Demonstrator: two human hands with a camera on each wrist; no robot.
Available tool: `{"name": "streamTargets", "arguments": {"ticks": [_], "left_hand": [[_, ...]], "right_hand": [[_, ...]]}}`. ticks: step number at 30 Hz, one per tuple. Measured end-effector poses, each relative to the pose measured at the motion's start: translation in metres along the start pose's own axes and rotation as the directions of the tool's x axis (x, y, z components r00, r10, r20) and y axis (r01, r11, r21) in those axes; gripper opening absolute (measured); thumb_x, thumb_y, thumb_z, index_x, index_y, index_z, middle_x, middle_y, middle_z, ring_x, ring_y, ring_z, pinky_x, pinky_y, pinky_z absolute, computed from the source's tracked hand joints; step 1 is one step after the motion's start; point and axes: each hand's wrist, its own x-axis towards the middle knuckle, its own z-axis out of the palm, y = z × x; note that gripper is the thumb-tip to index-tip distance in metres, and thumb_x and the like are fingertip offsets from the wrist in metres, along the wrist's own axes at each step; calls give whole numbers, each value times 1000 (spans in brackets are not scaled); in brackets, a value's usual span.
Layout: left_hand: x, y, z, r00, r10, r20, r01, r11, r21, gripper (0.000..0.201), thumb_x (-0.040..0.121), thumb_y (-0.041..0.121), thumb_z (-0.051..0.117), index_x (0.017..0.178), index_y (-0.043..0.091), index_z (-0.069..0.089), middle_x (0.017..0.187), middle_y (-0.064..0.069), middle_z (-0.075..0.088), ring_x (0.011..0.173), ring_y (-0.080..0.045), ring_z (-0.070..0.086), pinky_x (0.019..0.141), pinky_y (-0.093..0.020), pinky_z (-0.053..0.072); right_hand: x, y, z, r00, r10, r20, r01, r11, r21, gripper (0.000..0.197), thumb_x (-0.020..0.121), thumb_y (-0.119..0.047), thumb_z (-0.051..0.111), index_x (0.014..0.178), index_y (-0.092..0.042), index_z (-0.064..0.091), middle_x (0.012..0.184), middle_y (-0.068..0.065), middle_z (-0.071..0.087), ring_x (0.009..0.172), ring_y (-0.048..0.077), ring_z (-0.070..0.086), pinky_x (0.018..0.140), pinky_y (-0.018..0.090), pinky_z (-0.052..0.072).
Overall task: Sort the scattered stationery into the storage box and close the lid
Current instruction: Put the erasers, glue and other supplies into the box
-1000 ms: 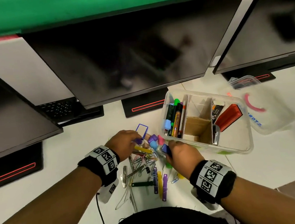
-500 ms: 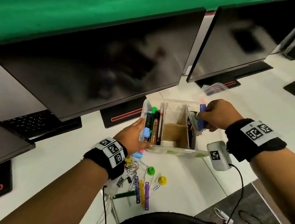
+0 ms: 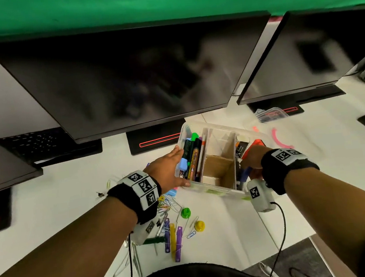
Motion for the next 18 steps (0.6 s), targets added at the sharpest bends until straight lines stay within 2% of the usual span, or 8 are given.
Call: {"name": "streamTargets", "arguments": {"ticks": [2,5,7,10,12,14,15,18], "left_hand": [[0,-1,0,1000,3,-1,-3,1000,-12,99,80,42,68,151,18,3,160,4,-1,146,-13,15,117,-25,19],[1,-2,1,1000,2,-3,-2,999,-33,99,79,41,69,150,19,4,160,5,1,146,-12,15,117,-25,18],[2,-3,2,1000,2,1,-2,999,-48,98,79,41,69,150,19,5,160,5,1,146,-13,15,116,-25,18],[2,-3,1,1000,5,5,-4,999,-51,97,79,41,69,150,20,6,160,5,1,146,-13,15,117,-26,18],[2,-3,1,1000,5,8,-5,999,-47,96,79,41,68,150,20,7,160,5,1,146,-14,15,117,-28,18],[2,-3,2,1000,4,6,-4,999,-48,96,79,42,69,150,20,9,160,5,2,146,-14,16,117,-29,19],[2,-4,2,1000,3,3,-3,999,-49,96,78,42,69,150,20,9,160,5,3,146,-14,16,118,-30,20],[3,-6,2,1000,6,-7,-6,998,-58,95,77,43,70,150,22,13,160,5,6,146,-15,18,119,-34,23]], "right_hand": [[-2,-7,1,1000,-2,-5,2,993,-119,6,67,-6,74,69,-3,69,61,9,69,68,28,63,66,33,57],[-5,-14,3,999,-31,33,38,965,-260,27,81,-15,62,55,-12,64,54,1,64,64,21,61,56,26,50],[-4,-17,2,997,-54,53,67,957,-282,21,84,-16,61,64,-12,65,61,2,67,73,22,64,58,26,49],[-4,-20,3,993,-86,78,106,949,-297,17,87,-14,60,93,0,67,92,14,72,97,30,68,81,35,55],[-8,-20,4,993,-98,72,114,956,-272,14,88,-12,59,89,1,64,90,17,70,91,32,69,88,37,55],[-8,-19,1,992,-113,59,125,959,-256,16,89,-10,57,74,-4,56,71,11,61,71,27,64,78,35,54],[-7,-18,-1,992,-116,40,122,962,-245,15,89,-11,57,75,-5,55,67,9,58,66,24,61,74,34,53],[-16,-20,-9,987,-146,-73,127,967,-221,16,85,-18,60,83,-2,64,76,11,70,67,24,65,63,30,53]]}}
